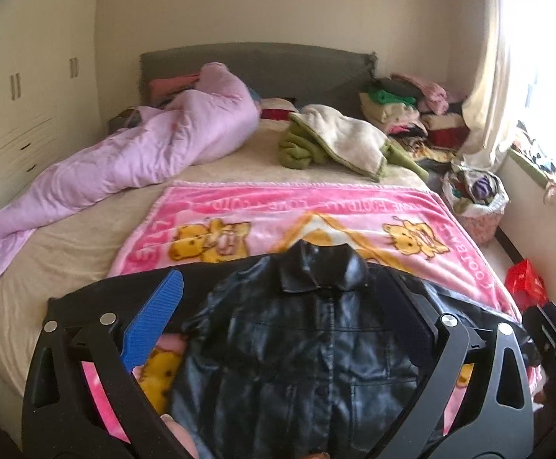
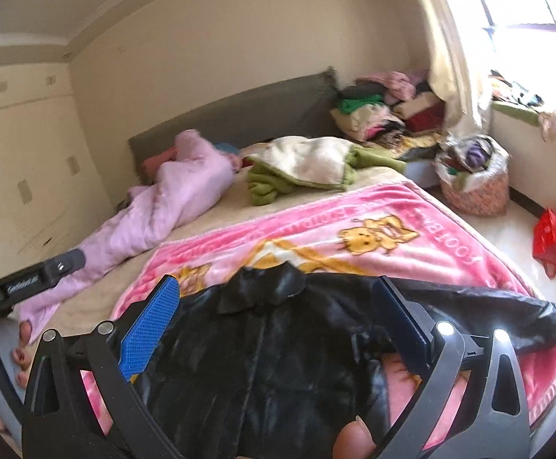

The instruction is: Fold large clothes

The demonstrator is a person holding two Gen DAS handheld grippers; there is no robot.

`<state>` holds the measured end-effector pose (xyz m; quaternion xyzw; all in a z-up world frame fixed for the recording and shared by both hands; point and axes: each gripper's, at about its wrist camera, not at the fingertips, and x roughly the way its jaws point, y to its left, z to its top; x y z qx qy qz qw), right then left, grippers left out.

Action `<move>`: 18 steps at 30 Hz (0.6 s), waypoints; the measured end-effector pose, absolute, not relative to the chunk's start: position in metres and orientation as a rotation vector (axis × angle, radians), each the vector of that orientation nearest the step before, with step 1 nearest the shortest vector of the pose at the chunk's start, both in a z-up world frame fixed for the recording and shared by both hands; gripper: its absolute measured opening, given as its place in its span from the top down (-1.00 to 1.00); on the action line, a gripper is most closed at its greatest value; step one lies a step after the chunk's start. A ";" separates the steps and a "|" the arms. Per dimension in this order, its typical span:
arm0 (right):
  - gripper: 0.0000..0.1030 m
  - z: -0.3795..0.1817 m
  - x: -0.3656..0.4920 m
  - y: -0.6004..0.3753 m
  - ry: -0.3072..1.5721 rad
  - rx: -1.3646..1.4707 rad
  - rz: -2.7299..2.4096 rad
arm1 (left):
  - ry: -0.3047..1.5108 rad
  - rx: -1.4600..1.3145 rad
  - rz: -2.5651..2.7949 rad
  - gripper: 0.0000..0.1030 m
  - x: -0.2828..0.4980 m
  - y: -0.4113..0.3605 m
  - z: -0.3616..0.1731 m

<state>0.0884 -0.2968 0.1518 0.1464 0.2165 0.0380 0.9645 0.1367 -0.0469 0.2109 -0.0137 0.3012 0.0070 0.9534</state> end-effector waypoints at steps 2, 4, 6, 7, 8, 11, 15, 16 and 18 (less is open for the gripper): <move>-0.92 0.145 0.100 -0.312 0.451 0.339 0.052 | 0.627 -0.013 0.016 -0.83 0.149 -0.055 0.204; -0.92 0.136 0.107 -0.331 0.462 0.391 0.033 | 0.633 -0.001 0.011 -0.83 0.160 -0.064 0.196; -0.92 0.127 0.113 -0.348 0.473 0.427 0.003 | 0.644 0.005 0.005 -0.83 0.169 -0.072 0.185; -0.92 0.121 0.115 -0.359 0.478 0.442 -0.020 | 0.656 -0.005 -0.004 -0.83 0.173 -0.074 0.180; -0.92 0.116 0.117 -0.367 0.479 0.451 -0.033 | 0.674 -0.021 -0.017 -0.83 0.178 -0.076 0.172; -0.92 0.101 0.117 -0.391 0.482 0.474 -0.091 | 0.723 -0.075 -0.096 -0.83 0.193 -0.080 0.150; -0.92 0.075 0.116 -0.424 0.507 0.504 -0.173 | 0.742 -0.013 -0.099 -0.83 0.200 -0.097 0.123; -0.92 0.069 0.115 -0.432 0.511 0.509 -0.193 | 0.744 0.006 -0.096 -0.83 0.202 -0.100 0.118; -0.92 0.058 0.113 -0.445 0.513 0.514 -0.226 | 0.764 0.039 -0.102 -0.83 0.204 -0.112 0.104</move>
